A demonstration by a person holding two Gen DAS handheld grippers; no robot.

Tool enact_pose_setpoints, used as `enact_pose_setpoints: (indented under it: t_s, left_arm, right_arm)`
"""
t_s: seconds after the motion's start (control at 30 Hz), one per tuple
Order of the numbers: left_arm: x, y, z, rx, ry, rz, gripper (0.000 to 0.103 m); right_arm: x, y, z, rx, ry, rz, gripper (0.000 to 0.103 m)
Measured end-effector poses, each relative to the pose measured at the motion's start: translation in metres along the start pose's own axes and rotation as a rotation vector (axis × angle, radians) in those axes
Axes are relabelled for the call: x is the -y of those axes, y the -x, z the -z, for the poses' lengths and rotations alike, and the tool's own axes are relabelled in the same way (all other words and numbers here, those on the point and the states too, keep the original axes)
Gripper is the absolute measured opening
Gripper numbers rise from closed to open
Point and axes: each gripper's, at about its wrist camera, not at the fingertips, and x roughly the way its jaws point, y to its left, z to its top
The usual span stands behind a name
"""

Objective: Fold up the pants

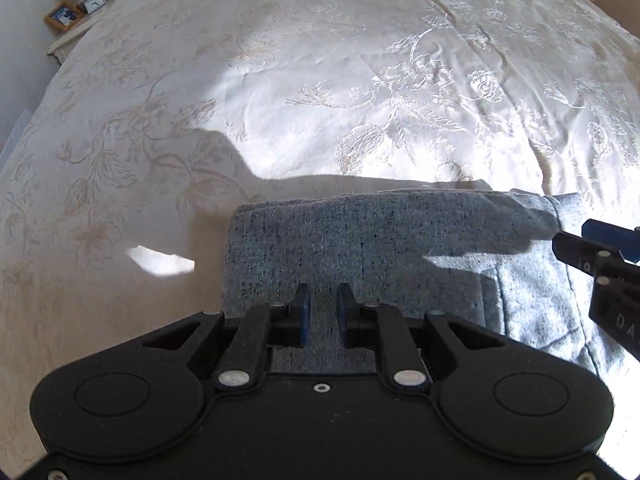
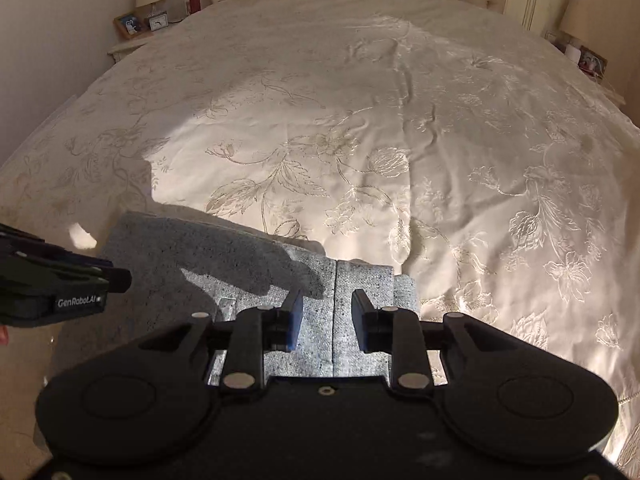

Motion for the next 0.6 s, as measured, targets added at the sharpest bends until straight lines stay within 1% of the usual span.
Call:
enact_pose_setpoints:
  t_s: [0.13, 0.3, 0.4, 0.47, 0.6]
  left_arm:
    - [0.001, -0.026, -0.009, -0.075, 0.036, -0.008, 0.023]
    - [0.004, -0.042, -0.009, -0.098, 0.035, -0.015, 0.022]
    - [0.008, -0.049, -0.01, -0.105, 0.014, -0.018, 0.021]
    - [0.009, -0.053, -0.012, -0.104, 0.0, -0.018, 0.018]
    - [0.012, -0.058, -0.014, -0.097, -0.027, -0.026, 0.016]
  right_arm:
    - [0.006, -0.033, -0.005, -0.08, -0.051, 0.003, 0.029]
    - [0.009, -0.062, -0.004, -0.15, -0.024, 0.01, 0.031]
    - [0.006, -0.075, 0.0, -0.162, 0.025, 0.012, 0.032]
    - [0.003, -0.079, 0.001, -0.162, 0.038, 0.017, 0.032]
    - [0.0, -0.084, 0.003, -0.144, 0.059, 0.019, 0.032]
